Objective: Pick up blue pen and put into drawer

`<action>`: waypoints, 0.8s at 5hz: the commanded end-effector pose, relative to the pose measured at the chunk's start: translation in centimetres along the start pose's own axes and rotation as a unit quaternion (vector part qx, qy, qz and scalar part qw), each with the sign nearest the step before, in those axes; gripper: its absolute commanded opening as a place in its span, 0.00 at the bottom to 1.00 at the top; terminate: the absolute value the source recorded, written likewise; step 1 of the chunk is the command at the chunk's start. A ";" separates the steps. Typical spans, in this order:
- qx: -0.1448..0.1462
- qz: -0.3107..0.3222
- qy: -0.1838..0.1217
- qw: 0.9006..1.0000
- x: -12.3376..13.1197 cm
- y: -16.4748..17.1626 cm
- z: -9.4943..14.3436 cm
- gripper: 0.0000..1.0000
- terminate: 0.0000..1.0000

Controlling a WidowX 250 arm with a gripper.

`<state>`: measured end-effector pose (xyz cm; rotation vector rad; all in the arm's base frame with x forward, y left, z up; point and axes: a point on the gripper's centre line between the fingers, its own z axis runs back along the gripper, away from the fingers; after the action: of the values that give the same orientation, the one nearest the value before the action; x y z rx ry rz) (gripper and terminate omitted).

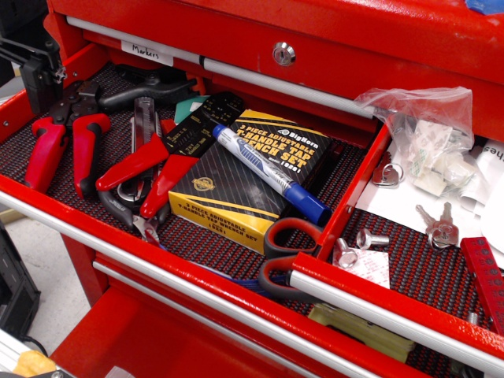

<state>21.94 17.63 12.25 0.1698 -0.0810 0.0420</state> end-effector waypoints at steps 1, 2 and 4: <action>0.000 0.000 0.000 1.000 0.0 0.0 0.0 1.00 0.00; -0.024 0.121 0.053 0.991 1.0 -4.7 2.6 1.00 0.00; -0.049 0.364 0.063 0.928 3.4 -13.6 4.6 1.00 0.00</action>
<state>25.08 1.86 13.10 0.0480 0.0184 0.8433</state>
